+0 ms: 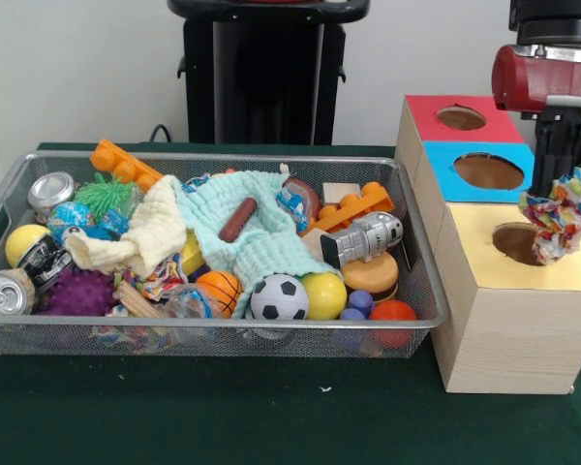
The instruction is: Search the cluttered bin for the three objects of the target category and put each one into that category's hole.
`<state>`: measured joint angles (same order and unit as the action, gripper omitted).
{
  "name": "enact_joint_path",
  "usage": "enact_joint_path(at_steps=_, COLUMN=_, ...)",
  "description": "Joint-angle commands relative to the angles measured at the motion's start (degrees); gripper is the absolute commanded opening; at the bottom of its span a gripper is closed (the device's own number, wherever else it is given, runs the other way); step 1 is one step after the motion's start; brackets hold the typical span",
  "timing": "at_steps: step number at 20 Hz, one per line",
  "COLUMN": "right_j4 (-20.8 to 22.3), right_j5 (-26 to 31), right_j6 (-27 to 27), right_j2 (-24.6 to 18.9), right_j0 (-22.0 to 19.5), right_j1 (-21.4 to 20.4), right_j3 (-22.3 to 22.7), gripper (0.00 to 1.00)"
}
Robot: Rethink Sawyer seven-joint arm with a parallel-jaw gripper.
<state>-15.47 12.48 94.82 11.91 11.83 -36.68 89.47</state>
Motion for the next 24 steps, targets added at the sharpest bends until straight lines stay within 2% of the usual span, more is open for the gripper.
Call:
enact_joint_path(at_steps=1, right_j4=-0.79, right_j5=0.71, right_j6=11.57, right_j2=-0.26, right_j0=-1.54, right_j1=3.5, right_j3=-0.72, gripper=0.0)
enact_joint_path(at_steps=7, right_j4=0.31, right_j5=2.45, right_j6=10.01, right_j2=0.82, right_j0=-1.71, right_j1=4.29, right_j3=-1.69, gripper=0.0)
enact_joint_path(at_steps=15, right_j4=0.61, right_j5=4.99, right_j6=9.24, right_j2=0.22, right_j0=-1.69, right_j1=5.0, right_j3=-0.45, gripper=0.0)
enact_joint_path(at_steps=24, right_j4=0.3, right_j5=5.17, right_j6=10.07, right_j2=0.82, right_j0=-0.36, right_j1=7.15, right_j3=-0.61, gripper=0.0)
